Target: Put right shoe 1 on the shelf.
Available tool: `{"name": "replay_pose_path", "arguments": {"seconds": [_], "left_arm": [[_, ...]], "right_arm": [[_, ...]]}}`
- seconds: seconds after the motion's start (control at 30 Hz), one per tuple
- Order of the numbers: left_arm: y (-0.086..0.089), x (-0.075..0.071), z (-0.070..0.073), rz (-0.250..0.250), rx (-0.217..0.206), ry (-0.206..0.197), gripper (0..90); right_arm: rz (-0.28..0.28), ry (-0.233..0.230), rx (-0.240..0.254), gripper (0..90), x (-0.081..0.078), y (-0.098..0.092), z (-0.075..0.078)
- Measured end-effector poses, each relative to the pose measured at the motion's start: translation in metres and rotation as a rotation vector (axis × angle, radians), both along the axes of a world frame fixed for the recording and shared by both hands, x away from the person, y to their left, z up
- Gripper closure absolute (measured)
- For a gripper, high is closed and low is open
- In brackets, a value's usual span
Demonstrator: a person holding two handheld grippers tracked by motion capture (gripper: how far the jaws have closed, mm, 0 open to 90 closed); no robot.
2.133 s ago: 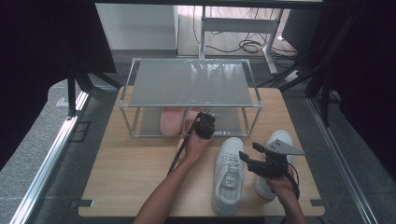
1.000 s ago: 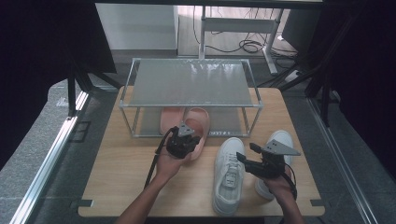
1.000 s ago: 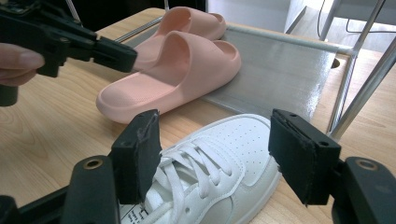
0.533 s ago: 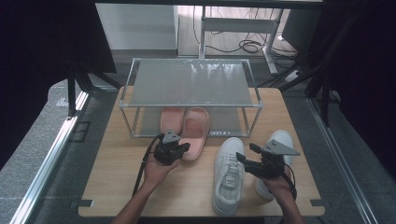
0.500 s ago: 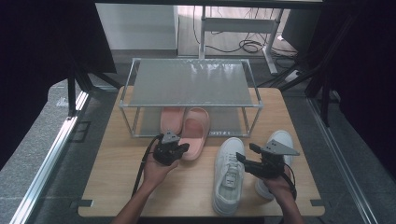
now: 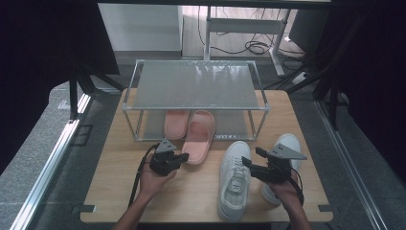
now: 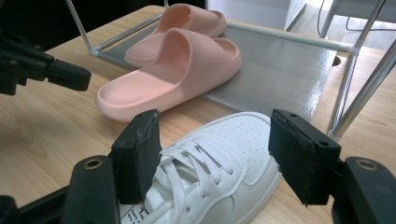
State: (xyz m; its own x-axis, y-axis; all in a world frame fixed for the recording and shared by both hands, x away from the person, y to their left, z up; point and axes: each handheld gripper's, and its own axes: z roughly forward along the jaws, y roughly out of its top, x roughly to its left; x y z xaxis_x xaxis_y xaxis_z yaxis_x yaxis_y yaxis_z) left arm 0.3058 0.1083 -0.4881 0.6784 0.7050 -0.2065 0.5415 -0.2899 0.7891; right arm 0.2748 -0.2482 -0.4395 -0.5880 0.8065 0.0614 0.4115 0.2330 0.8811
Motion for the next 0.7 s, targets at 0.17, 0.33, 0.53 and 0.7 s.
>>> {"name": "replay_pose_path", "arguments": {"seconds": [0.17, 0.33, 0.53, 0.7], "left_arm": [[0.002, -0.006, -0.006, -0.018, 0.008, 0.001, 89.6], [0.005, -0.010, -0.013, -0.029, 0.012, 0.017, 89.7], [0.000, -0.013, -0.021, -0.063, 0.042, 0.030, 89.7], [-0.004, -0.011, -0.025, -0.068, 0.058, 0.037, 89.7]], "right_arm": [[0.000, 0.000, 0.000, 34.6, 0.000, 0.000, 0.000], [-0.002, -0.003, 0.003, 34.6, 0.000, -0.001, 0.001], [-0.003, -0.001, 0.002, 34.6, 0.000, -0.001, 0.000], [-0.002, 0.001, 0.001, 34.6, 0.000, -0.001, 0.000]]}}
